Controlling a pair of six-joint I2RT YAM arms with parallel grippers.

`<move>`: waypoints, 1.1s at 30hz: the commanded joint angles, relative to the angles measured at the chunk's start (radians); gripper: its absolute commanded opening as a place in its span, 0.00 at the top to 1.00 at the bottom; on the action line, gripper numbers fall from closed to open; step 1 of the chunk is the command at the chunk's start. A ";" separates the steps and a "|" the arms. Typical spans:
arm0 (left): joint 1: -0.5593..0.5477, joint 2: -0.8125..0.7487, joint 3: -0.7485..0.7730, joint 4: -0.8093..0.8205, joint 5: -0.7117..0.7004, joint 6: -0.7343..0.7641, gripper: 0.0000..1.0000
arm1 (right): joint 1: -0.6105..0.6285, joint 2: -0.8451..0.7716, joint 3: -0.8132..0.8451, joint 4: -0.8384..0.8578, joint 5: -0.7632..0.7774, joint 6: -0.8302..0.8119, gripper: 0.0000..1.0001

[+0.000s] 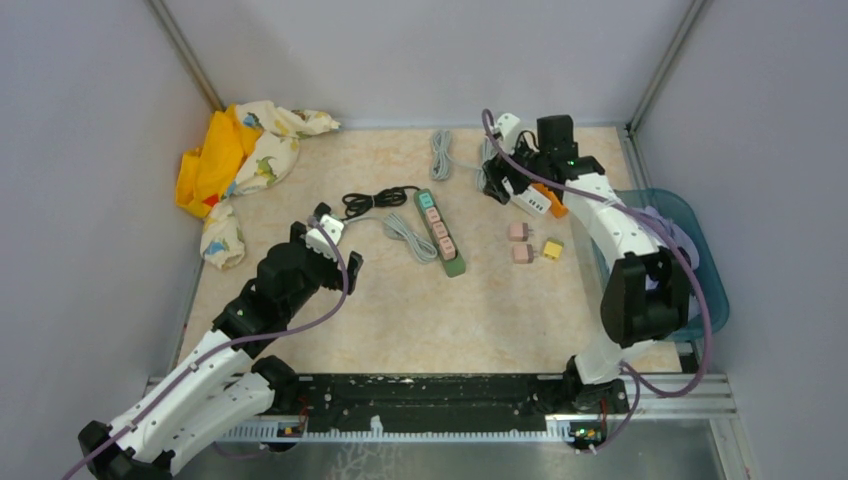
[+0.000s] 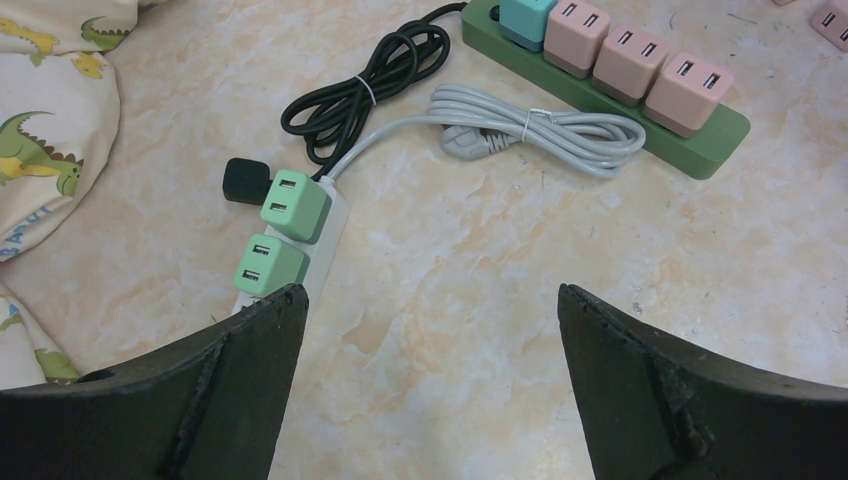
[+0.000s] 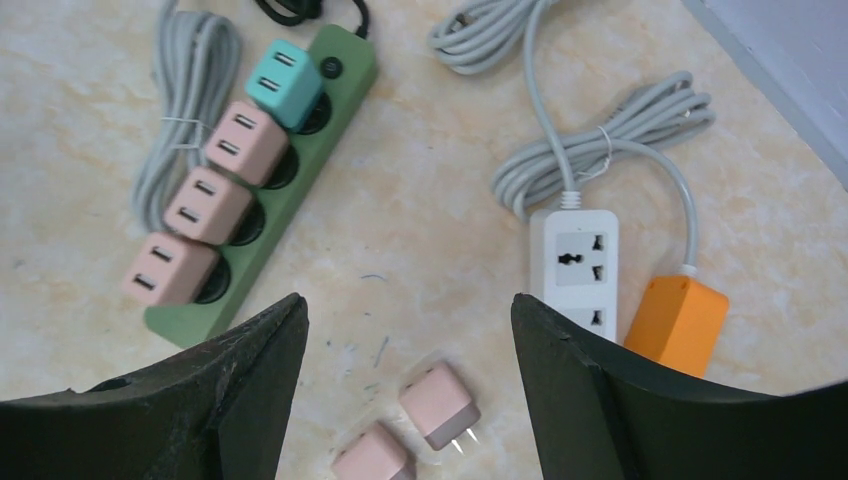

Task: Pull the plug off the socket
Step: Place the socket at the center of the board.

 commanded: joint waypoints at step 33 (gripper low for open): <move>0.007 0.012 -0.028 0.051 0.011 0.020 0.00 | 0.027 -0.434 -0.555 0.766 -0.513 0.405 0.15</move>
